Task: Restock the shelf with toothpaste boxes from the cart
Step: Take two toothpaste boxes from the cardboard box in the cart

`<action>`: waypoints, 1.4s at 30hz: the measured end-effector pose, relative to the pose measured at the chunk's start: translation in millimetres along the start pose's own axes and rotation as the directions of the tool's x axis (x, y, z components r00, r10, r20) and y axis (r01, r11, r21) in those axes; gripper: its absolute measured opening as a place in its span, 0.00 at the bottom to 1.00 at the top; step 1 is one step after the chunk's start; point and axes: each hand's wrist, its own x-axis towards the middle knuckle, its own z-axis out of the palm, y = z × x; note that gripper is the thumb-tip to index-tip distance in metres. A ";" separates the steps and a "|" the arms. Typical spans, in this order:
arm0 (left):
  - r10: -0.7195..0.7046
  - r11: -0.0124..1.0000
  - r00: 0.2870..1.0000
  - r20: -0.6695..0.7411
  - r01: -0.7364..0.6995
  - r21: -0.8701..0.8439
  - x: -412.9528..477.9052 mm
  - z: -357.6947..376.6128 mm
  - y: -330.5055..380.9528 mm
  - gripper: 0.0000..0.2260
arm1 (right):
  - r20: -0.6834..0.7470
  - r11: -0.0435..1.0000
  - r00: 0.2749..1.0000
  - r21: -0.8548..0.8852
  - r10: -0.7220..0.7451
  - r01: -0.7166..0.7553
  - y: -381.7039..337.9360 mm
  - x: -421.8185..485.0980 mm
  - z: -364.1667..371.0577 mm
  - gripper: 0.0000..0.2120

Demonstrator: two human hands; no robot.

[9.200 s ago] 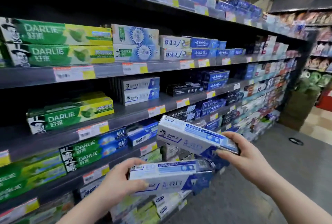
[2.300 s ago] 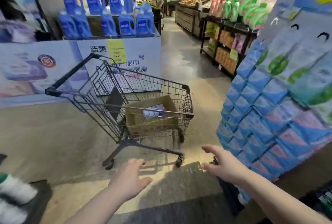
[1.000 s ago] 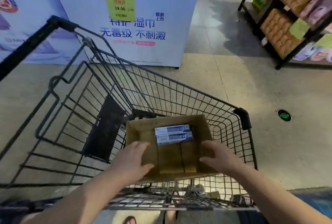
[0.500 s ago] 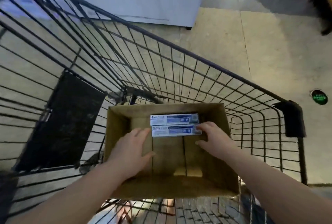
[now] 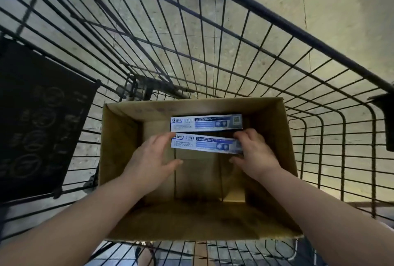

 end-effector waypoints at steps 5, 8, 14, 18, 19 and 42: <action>-0.044 0.999 0.999 0.007 0.044 0.022 10.1 6.4 -5.5 0.29 | 0.048 0.998 0.997 0.014 0.054 -0.055 -1.1 2.7 13.1 0.30; -0.062 0.998 0.998 -0.033 0.063 0.019 19.3 5.1 -4.2 0.27 | 0.046 0.991 0.997 0.114 0.062 -0.067 -1.6 3.1 13.6 0.28; -0.028 1.000 0.985 -0.170 0.025 -0.019 29.4 -3.2 -9.1 0.22 | 0.045 0.960 0.999 0.278 0.029 -0.040 0.1 -23.0 -9.1 0.25; -0.062 0.997 0.971 -0.232 0.048 -0.064 39.5 -5.9 -15.8 0.18 | 0.005 0.926 1.000 0.378 -0.011 0.008 1.8 -52.4 -36.3 0.25; -0.050 0.998 0.974 -0.222 0.040 -0.047 43.2 -4.0 -17.4 0.19 | -0.022 0.917 1.000 0.399 -0.016 0.023 2.8 -58.4 -42.9 0.24; 0.174 0.982 0.985 -0.014 -0.175 -0.069 30.9 25.1 -8.0 0.17 | -0.247 0.801 0.966 0.592 0.074 0.090 14.1 -102.2 -72.4 0.21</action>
